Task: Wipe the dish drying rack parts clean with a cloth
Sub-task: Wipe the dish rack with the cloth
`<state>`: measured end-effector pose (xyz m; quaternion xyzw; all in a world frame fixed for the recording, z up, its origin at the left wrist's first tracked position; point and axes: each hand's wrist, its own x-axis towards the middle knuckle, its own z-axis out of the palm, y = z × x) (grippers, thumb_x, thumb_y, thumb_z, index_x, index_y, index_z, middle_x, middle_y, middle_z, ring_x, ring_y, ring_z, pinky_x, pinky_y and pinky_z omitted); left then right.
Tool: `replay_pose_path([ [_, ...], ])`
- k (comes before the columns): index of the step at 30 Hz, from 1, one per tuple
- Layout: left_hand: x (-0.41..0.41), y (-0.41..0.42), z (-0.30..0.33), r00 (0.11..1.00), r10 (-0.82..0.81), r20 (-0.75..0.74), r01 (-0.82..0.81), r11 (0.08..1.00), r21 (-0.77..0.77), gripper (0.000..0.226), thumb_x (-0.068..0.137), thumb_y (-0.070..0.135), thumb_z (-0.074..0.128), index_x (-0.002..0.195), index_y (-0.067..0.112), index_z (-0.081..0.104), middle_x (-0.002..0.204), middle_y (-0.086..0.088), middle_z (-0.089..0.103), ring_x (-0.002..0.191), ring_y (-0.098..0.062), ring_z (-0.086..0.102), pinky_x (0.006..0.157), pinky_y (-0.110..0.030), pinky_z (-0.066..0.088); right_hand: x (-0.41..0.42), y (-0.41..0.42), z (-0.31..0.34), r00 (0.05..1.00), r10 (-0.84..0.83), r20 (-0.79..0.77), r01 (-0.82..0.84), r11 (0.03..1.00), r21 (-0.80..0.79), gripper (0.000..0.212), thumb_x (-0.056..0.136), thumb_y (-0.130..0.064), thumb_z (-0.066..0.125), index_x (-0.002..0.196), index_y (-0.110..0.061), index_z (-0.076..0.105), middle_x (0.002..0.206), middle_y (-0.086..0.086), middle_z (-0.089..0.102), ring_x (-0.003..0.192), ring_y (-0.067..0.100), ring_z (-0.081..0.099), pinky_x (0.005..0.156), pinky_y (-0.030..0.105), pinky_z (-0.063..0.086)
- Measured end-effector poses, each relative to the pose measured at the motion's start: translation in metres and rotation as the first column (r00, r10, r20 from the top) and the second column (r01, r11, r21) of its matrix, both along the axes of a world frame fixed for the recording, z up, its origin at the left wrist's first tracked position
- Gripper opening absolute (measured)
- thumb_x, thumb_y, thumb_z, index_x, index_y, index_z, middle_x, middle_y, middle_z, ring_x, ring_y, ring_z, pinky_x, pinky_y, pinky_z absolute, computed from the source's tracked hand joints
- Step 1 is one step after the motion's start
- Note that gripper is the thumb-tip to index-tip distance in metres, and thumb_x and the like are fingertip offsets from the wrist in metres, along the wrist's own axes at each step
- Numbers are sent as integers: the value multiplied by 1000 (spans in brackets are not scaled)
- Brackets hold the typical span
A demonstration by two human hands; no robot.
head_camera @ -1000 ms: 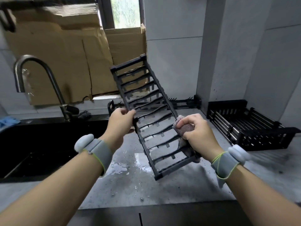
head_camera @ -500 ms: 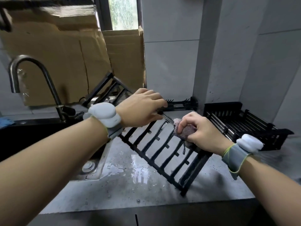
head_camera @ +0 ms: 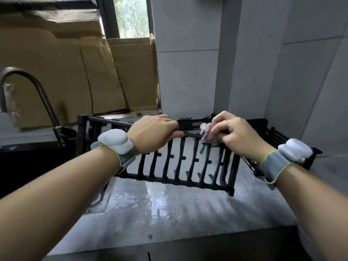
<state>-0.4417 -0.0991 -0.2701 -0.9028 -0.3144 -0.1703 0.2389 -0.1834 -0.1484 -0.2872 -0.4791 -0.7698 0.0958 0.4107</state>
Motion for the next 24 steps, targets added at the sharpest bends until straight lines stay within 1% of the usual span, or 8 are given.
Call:
replay_pose_path([
  [3, -1, 0, -5, 994, 94, 52, -94, 996, 4, 48, 100, 58, 25, 82, 23, 51, 80, 5, 64, 82, -20, 62, 62, -36, 45, 8, 5, 10, 974, -219, -54, 224, 967, 119, 42, 75, 14, 57, 76, -22, 78, 98, -3, 57, 95, 12, 58, 87, 13, 43],
  [5, -3, -2, -9, 983, 141, 116, -136, 990, -43, 52, 98, 62, 22, 79, 21, 49, 74, 3, 61, 74, -23, 61, 62, -37, 46, 7, 5, 18, 952, -294, -88, 306, 931, 198, 37, 77, 9, 58, 85, -21, 79, 102, 0, 54, 98, 15, 56, 88, 15, 40],
  [9, 0, -3, -15, 962, 165, 219, -139, 982, -128, 54, 100, 60, 26, 80, 19, 54, 69, 4, 59, 66, -22, 57, 61, -37, 45, -12, -9, 33, 960, -195, -199, 263, 872, 413, 33, 82, 5, 58, 95, -18, 76, 109, -1, 49, 101, 18, 57, 95, 27, 49],
  [13, -1, -5, -29, 962, 193, 191, -166, 975, -149, 49, 101, 59, 29, 76, 23, 49, 66, 7, 55, 63, -19, 54, 58, -34, 40, -27, -21, 50, 944, -96, -317, 253, 826, 504, 35, 81, 8, 55, 97, -15, 76, 110, 0, 46, 103, 10, 54, 96, 14, 41],
  [16, -5, -7, -36, 962, 218, 163, -193, 968, -158, 44, 101, 59, 30, 77, 26, 47, 68, 8, 54, 66, -19, 54, 60, -35, 43, -37, -20, 27, 975, -135, -179, 194, 907, 374, 28, 85, -1, 58, 97, -21, 75, 109, -1, 46, 103, 13, 54, 99, 18, 40],
  [18, -5, -7, -38, 957, 224, 183, -197, 968, -154, 44, 101, 59, 31, 77, 27, 48, 69, 8, 55, 67, -19, 54, 62, -36, 46, -48, -20, -9, 976, -213, -41, 216, 937, 274, 20, 91, -14, 58, 100, -23, 73, 109, -2, 46, 102, 18, 52, 99, 30, 44],
  [20, -3, -7, -39, 950, 229, 211, -200, 969, -148, 46, 101, 60, 30, 78, 26, 50, 68, 8, 55, 66, -19, 55, 63, -37, 47, -56, -20, -37, 969, -244, 48, 222, 936, 275, 18, 92, -14, 59, 102, -21, 72, 108, -1, 51, 97, 21, 51, 90, 39, 48],
  [24, -8, -6, -43, 949, 229, 218, -206, 971, -122, 51, 99, 63, 24, 79, 26, 52, 67, 7, 55, 65, -19, 56, 62, -37, 48, -64, -27, -59, 962, -240, 128, 192, 933, 304, 20, 86, -2, 64, 98, -15, 70, 100, -2, 61, 89, 18, 50, 80, 32, 48],
])
